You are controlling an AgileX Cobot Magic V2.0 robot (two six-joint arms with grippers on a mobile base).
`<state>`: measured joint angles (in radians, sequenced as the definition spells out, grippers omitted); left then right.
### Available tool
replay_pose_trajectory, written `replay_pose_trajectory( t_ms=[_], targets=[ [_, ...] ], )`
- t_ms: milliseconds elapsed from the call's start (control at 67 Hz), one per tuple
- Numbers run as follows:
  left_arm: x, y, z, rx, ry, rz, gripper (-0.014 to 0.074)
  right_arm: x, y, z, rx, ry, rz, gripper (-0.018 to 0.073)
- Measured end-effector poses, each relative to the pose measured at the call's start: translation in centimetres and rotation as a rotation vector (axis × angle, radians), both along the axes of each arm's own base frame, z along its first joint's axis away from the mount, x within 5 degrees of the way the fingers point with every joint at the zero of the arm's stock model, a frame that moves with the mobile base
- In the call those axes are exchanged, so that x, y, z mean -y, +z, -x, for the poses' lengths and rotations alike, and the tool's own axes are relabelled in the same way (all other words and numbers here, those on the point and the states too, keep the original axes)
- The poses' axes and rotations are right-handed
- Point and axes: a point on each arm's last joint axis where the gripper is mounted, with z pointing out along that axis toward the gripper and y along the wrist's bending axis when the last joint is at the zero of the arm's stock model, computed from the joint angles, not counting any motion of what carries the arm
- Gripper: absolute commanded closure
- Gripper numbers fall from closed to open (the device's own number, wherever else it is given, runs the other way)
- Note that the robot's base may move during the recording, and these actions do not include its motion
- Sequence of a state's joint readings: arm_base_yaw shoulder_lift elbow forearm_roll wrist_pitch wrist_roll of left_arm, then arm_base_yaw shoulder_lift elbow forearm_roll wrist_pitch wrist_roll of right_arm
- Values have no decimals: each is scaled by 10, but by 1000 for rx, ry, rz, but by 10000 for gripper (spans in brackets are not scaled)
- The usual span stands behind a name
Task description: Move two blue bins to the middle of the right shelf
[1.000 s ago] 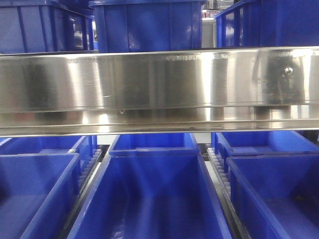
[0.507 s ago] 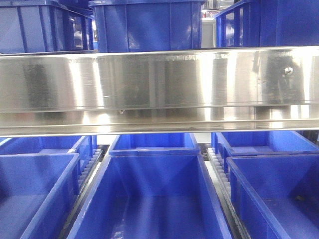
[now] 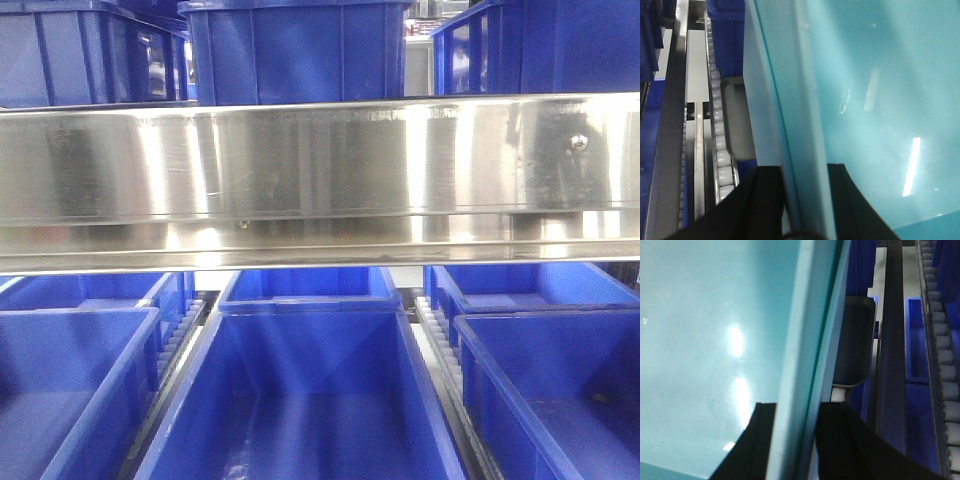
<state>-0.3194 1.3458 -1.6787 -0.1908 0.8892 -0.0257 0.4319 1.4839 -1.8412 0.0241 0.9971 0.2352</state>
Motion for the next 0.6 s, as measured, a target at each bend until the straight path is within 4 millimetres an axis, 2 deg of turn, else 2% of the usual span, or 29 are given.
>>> replay_pose_trajectory(
  t_ms=[597],
  targets=[
    [0, 0, 0, 2, 0, 1, 707, 0, 0, 0, -1, 0, 0, 721]
  ],
)
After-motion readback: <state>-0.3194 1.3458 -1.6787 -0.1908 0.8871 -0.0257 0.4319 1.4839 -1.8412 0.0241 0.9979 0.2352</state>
